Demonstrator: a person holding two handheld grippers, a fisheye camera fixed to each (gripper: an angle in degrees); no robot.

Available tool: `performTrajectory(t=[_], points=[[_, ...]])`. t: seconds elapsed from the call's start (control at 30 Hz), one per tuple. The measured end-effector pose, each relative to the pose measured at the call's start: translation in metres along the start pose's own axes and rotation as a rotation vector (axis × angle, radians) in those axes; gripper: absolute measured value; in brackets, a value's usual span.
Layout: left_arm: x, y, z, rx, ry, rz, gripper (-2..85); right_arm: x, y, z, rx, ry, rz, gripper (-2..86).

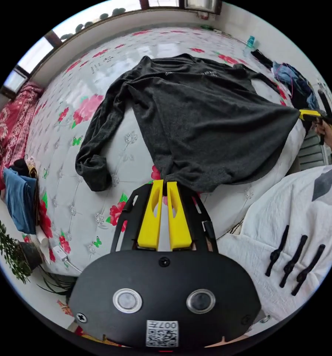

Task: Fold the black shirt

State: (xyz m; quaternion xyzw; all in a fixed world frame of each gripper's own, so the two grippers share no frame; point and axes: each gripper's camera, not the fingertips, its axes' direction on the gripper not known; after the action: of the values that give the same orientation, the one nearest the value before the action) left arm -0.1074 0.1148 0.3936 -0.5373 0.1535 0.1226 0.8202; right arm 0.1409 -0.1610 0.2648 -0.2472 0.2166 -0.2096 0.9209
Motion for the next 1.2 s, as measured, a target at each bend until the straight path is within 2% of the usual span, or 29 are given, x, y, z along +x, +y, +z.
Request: performTrajectory(t=[0.13,0.27,0.33,0.43,0.5,0.6,0.77,0.87,0.93,1.2], points=[[-0.06,-0.011,-0.033,0.097,0.197,-0.168,-0.9,0.031,-0.023,-0.006,-0.012,-0.1,0.069,0.2],[-0.121,-0.088,-0.063,0.178,0.276,-0.211,-0.9,0.077,-0.098,-0.023,-0.015,-0.235,0.131,0.1],[-0.146,-0.136,-0.088,0.231,0.289,-0.218,-1.0,0.09,-0.144,-0.048,0.02,-0.231,0.126,0.0],[-0.181,-0.214,-0.168,0.37,0.264,-0.208,-1.0,0.093,-0.215,-0.129,0.189,-0.177,0.075,-0.1],[-0.193,-0.25,-0.256,0.513,0.215,-0.17,-0.9,0.07,-0.247,-0.212,0.372,-0.093,-0.018,-0.2],[-0.184,-0.259,-0.353,0.635,0.076,-0.075,-0.9,0.029,-0.252,-0.295,0.536,0.039,-0.13,-0.2],[-0.155,-0.2,-0.421,0.783,-0.025,0.004,-1.0,-0.024,-0.204,-0.335,0.691,0.154,-0.237,-0.3],[-0.138,-0.144,-0.4,0.735,-0.097,0.031,-1.0,-0.035,-0.162,-0.313,0.667,0.164,-0.272,-0.3],[-0.131,-0.112,-0.365,0.68,-0.077,0.03,-0.9,-0.033,-0.138,-0.284,0.624,0.141,-0.262,-0.3],[-0.116,-0.003,-0.13,0.313,0.114,-0.168,-0.9,0.018,-0.06,-0.076,0.292,0.004,-0.055,-0.3]])
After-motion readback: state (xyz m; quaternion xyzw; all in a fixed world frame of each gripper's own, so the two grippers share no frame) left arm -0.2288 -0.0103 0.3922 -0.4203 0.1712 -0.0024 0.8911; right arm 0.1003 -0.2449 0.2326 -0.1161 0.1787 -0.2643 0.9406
